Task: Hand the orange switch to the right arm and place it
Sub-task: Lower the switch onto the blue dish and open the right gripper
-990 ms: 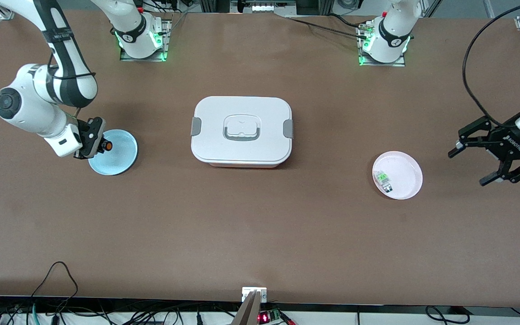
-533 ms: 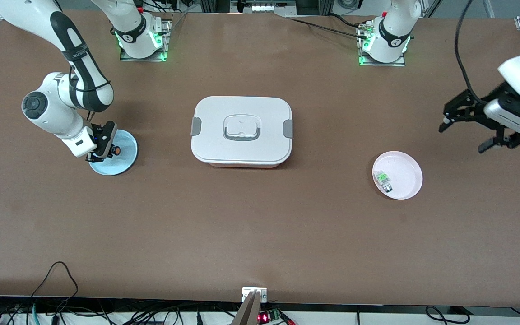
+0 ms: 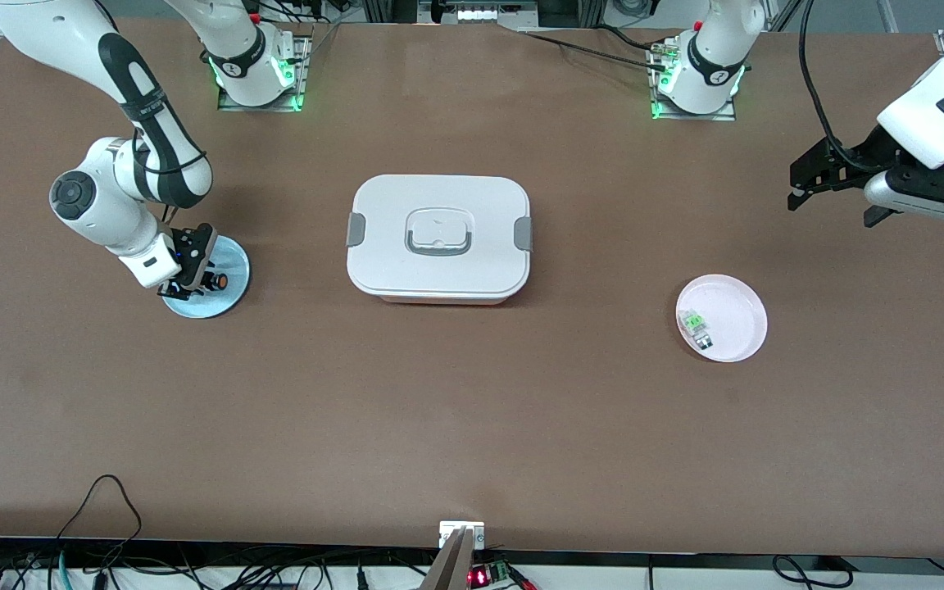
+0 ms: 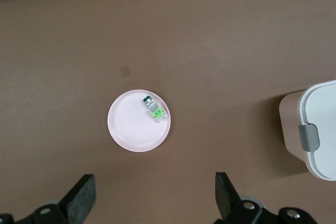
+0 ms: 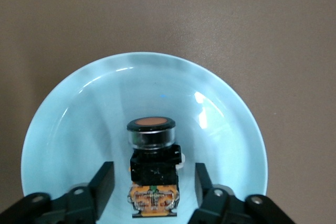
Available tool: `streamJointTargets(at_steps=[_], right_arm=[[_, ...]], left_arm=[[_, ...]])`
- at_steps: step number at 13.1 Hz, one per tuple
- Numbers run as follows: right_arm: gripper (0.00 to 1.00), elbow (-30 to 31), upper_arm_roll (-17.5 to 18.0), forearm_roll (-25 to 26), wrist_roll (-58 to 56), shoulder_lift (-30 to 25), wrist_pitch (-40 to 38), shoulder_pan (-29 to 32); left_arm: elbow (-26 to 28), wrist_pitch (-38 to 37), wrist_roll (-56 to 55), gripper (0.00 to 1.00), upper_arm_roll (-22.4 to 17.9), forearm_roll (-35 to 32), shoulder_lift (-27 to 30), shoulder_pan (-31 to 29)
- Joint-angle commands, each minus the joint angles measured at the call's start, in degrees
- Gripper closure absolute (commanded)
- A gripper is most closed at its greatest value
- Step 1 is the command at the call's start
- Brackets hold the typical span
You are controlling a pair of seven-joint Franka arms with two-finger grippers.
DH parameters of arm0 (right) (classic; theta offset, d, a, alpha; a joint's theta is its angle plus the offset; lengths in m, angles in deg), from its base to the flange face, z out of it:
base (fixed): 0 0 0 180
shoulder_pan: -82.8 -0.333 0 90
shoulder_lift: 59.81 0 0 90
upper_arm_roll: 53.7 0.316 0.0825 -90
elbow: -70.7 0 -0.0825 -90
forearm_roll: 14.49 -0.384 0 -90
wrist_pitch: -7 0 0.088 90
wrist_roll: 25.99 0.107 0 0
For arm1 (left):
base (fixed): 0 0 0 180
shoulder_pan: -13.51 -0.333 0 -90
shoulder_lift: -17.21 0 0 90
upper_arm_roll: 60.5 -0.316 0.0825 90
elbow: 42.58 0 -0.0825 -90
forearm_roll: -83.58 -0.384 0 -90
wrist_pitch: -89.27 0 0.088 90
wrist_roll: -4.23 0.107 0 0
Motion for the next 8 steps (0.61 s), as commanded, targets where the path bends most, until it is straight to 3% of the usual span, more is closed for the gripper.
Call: streamJointTargets(at_steps=[1,5,8], right_arm=[[0.00,-1.2,0.2,-0.4,1.7,-0.8,-0.5,0.0],[0.00,-4.9,0.7,-0.4,16.3,-4.9,-9.2,-0.3],[0.00,-11.9,1.6,-0.4,29.6,-7.3,-22.8,-0.4]], left_arm=[[-0.3,-1.3,-1.3,0.00,-7.4,-1.4,0.6,6.4],[2.9,-2.4,-1.6,0.00,-9.4,-1.4,2.7,6.6],[4.5,-1.2,-2.1,0.00,-10.2,-3.0,3.5,6.9]])
